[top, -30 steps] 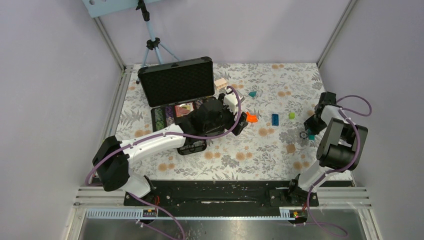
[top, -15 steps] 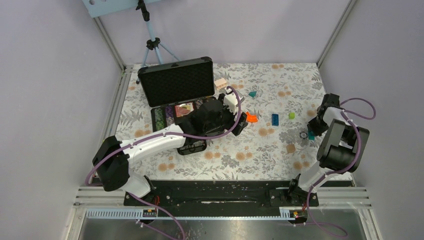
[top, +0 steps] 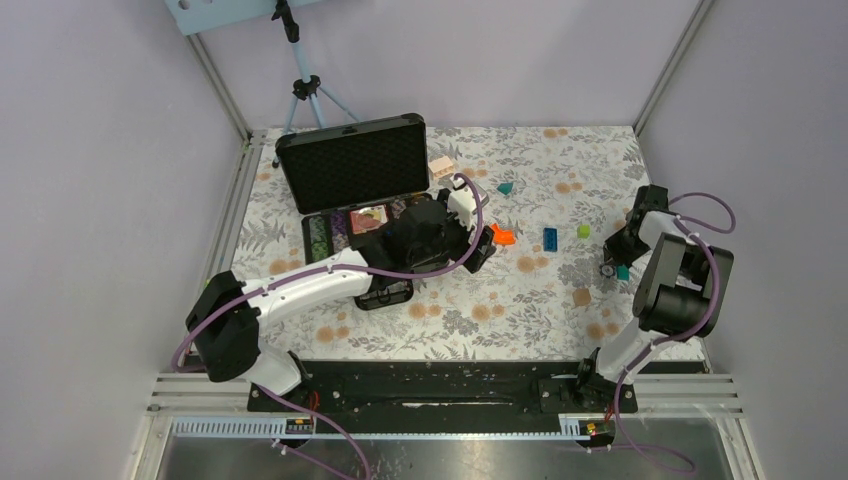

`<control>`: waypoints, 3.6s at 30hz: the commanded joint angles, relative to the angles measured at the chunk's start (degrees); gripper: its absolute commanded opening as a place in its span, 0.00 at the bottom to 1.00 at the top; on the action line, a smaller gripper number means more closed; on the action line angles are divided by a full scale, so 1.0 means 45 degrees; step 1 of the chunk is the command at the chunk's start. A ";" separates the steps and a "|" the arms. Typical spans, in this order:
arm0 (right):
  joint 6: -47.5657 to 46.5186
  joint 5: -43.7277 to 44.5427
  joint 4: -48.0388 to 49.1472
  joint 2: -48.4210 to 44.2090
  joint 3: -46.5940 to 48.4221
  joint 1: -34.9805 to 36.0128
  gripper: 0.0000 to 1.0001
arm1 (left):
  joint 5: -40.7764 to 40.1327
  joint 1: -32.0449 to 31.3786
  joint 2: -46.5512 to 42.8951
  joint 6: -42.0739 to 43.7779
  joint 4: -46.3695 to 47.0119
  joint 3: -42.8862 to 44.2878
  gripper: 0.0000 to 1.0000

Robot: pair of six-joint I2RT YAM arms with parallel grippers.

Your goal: Pack up texas hold em set

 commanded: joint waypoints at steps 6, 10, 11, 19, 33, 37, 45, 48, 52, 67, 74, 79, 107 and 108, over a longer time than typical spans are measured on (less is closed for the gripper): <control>-0.0122 0.1998 -0.0956 0.0317 0.0526 0.0061 0.11 | 0.0099 0.0035 -0.0193 0.0005 0.0203 -0.0126 0.88; -0.0015 0.3073 -0.1276 0.0098 0.0526 0.0061 0.08 | 0.0143 0.0020 -0.0171 0.0015 0.0206 -0.0102 0.88; 0.0011 0.3362 -0.1314 0.0012 0.0488 0.0061 0.07 | 0.0132 0.0029 -0.0161 0.0039 0.0192 -0.0095 0.88; -0.0029 0.3749 -0.1467 -0.0288 0.0304 0.0063 0.07 | 0.0220 0.0034 -0.0044 0.0083 0.0128 0.0041 0.88; -0.1098 0.2534 -0.2056 0.0570 0.0946 0.0071 0.08 | 0.0222 0.0035 -0.0076 0.0176 -0.0014 -0.0021 0.88; -0.1309 0.2529 -0.1952 0.0549 0.0908 0.0163 0.07 | 0.0206 0.0036 -0.0043 0.0287 -0.0124 0.0061 0.88; -0.1838 0.2755 -0.0746 0.0189 0.0290 0.1076 0.07 | 0.0140 0.0033 -0.0048 0.0447 -0.0137 -0.0080 0.88; -0.1988 0.2994 -0.0727 0.0312 0.0435 0.1387 0.07 | 0.0096 0.0033 -0.0044 0.0493 -0.0107 -0.0199 0.88; -0.2053 0.3089 -0.0731 0.0374 0.0523 0.1506 0.07 | 0.0032 0.0029 -0.0073 0.0608 -0.0113 -0.0278 0.88; -0.1535 0.5451 -0.1784 0.0627 0.1268 0.1400 0.02 | 0.0006 0.0029 -0.0229 0.0931 -0.0445 -0.0159 0.88; -0.1190 0.5284 -0.2412 0.1469 0.1994 0.0736 0.03 | -0.0344 0.0026 -0.0209 0.1040 -0.0527 -0.0036 0.88; -0.1113 0.5001 -0.2414 0.1266 0.1851 0.0647 0.03 | -0.0349 0.0023 -0.0127 0.1031 -0.0527 0.0017 0.88; -0.0599 0.3169 -0.2329 0.1638 0.2678 -0.0883 0.60 | -0.0154 0.0026 -0.0008 0.1043 -0.0527 0.0044 0.88; -0.0536 0.3175 -0.2330 0.1781 0.2740 -0.0910 0.59 | -0.0149 0.0035 0.0037 0.1072 -0.0527 0.0087 0.88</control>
